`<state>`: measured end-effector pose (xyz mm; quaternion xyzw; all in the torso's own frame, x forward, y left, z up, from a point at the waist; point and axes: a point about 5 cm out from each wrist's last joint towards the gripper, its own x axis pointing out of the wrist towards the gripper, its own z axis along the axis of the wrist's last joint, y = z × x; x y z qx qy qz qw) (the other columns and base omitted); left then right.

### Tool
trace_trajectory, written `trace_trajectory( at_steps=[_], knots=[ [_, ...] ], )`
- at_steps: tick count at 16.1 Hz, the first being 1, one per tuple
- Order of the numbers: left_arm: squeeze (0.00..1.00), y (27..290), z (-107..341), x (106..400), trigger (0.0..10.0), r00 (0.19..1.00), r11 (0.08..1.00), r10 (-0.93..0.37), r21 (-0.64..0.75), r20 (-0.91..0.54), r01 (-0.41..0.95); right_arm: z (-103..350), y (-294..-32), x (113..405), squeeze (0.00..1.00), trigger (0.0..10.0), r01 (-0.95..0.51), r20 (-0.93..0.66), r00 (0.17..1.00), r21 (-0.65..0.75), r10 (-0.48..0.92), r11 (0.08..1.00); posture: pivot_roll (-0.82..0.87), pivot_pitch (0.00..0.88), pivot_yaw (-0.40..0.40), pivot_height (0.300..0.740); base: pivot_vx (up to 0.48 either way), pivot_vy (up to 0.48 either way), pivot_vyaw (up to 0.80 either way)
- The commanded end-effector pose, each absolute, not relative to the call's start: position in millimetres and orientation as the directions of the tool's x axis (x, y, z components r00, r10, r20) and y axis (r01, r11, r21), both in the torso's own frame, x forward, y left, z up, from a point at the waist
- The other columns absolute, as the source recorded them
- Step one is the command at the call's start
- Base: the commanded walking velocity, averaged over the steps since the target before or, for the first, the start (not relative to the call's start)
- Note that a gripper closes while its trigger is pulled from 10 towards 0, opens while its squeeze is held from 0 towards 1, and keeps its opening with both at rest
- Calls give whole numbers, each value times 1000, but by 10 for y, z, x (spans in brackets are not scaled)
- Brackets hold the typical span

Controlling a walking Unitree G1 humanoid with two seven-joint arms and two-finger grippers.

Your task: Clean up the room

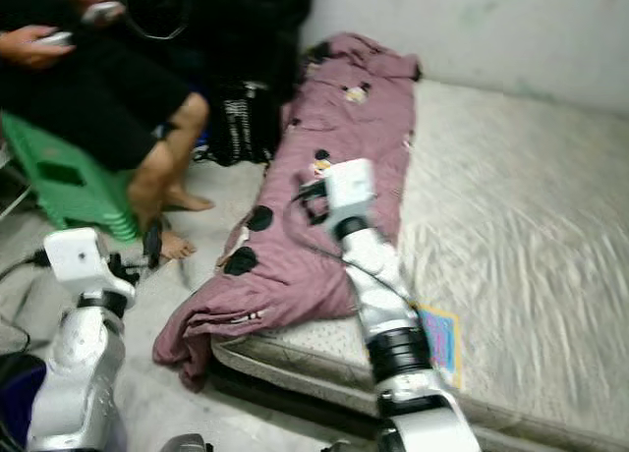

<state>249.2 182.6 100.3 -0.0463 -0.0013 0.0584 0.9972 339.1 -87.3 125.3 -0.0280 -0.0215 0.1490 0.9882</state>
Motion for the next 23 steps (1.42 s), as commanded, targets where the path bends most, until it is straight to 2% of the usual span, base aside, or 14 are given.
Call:
trace_trajectory(
  at_steps=[1, 4, 8, 14, 16, 23],
  knots=[
    [0, 1796, 1042, 2498, 10000, 995, 990, 98, -104, 16, -96, 1262, -897, 3424, 0, 10000, -292, 32, 955, -69, 295, 954, 193, 0, -102, 740, 0, 0, 0],
    [0, 1760, 1056, 2568, 10000, 999, 992, 52, -113, 13, -51, 1267, -935, 3418, 0, 10000, -274, 42, 960, -67, 278, 959, 148, 0, -72, 740, 0, 0, -642],
    [0, 1721, 1041, 2643, 10000, 1000, 995, 13, -100, 14, -12, 1209, -1077, 3360, 0, 10000, -243, 35, 969, -83, 246, 967, 88, 0, -48, 740, 0, 0, 0],
    [0, 1470, 1100, 2821, 10000, 993, 986, -116, -119, 26, 118, 1203, -1270, 3340, 0, 10000, -139, 49, 989, -69, 143, 988, 28, 0, 25, 740, 0, 0, -772],
    [0, 1447, 1113, 2843, 10000, 991, 985, -130, -114, 30, 133, 1187, -1272, 3321, 0, 10000, -137, 47, 989, -68, 140, 988, 30, 0, 29, 740, 0, 0, -638],
    [0, 1408, 1127, 2839, 10000, 988, 983, -145, -105, 44, 149, 1180, -1170, 3333, 0, 10000, -176, 43, 982, -106, 181, 979, 52, 0, 15, 740, 0, 0, 0]
  ],
)
